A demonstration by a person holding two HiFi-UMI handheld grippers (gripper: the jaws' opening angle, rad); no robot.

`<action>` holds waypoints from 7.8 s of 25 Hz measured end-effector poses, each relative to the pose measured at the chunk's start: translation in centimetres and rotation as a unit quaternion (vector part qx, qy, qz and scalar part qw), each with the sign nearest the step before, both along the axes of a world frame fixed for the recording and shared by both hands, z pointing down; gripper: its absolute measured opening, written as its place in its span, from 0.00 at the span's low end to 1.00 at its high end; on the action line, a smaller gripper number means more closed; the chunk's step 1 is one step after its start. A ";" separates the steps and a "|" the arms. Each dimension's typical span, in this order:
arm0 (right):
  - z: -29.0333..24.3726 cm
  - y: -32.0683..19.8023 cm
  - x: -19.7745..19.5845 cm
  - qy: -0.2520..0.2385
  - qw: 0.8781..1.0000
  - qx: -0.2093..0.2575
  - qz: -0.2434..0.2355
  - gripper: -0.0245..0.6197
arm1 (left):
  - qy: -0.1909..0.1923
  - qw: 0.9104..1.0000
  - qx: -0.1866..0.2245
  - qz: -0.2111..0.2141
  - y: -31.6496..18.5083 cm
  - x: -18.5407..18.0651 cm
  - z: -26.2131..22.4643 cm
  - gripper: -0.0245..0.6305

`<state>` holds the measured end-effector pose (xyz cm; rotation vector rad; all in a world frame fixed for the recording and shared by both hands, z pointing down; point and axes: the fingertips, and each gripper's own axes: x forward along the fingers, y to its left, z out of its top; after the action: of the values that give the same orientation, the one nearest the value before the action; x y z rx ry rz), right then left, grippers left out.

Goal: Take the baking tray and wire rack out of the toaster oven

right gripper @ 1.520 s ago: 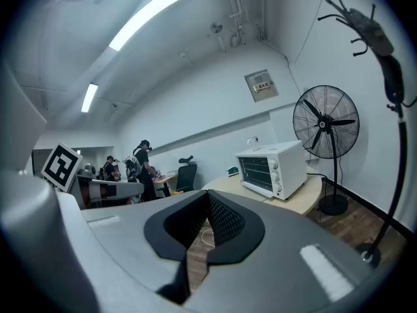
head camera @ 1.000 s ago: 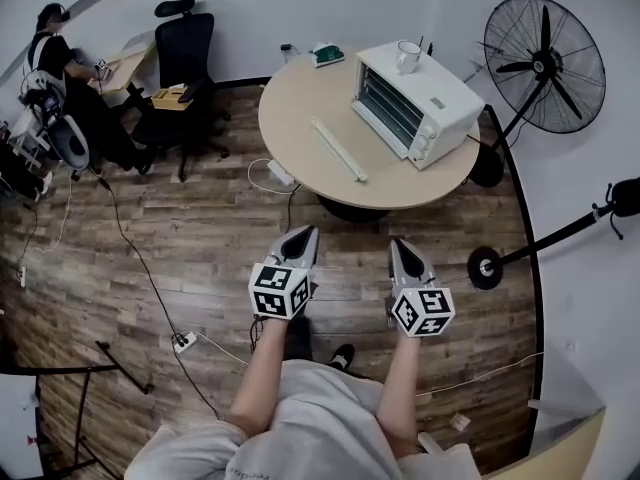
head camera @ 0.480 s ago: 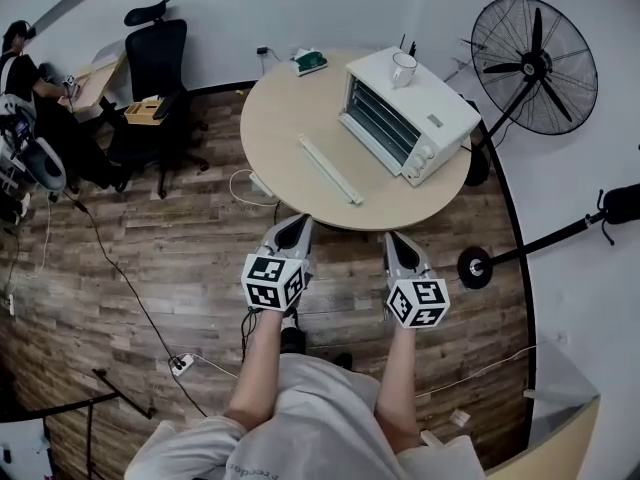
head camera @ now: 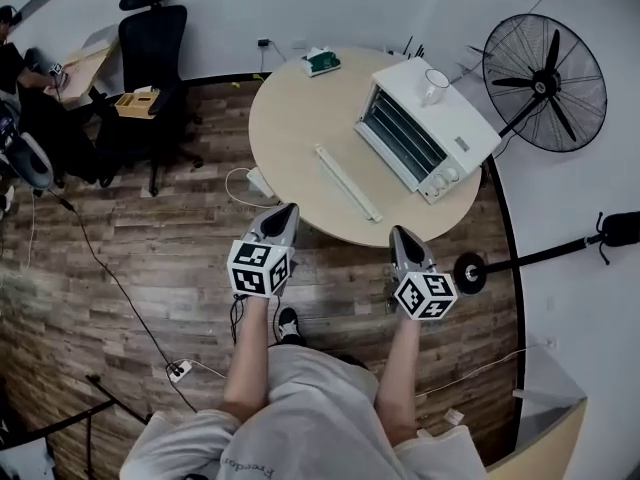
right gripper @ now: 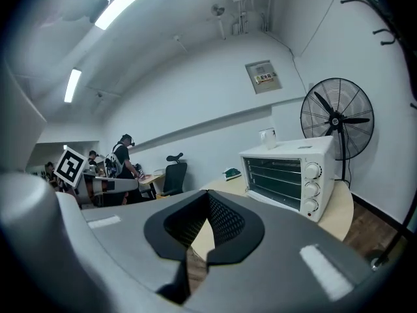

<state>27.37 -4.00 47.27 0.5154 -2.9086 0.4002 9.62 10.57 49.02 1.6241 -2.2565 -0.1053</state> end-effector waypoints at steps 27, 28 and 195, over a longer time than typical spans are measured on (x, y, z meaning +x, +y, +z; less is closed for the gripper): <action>3.6 -6.8 -16.9 -0.014 0.998 -0.048 0.037 0.04 | 0.045 0.999 -0.010 0.020 -6.5 -15.6 3.7 0.12; 3.7 -7.7 -17.8 -0.014 0.998 -0.052 0.042 0.04 | 0.046 0.999 -0.014 0.025 -7.9 -16.2 3.9 0.12; 19.7 -5.4 -16.7 -0.391 0.705 -0.357 0.471 0.15 | 0.585 0.763 -0.052 0.269 -23.5 -14.8 19.0 0.25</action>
<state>10.67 -9.39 66.99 2.0081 -2.3683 2.1992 -5.21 -12.88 68.03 1.4172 -0.8022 -0.6261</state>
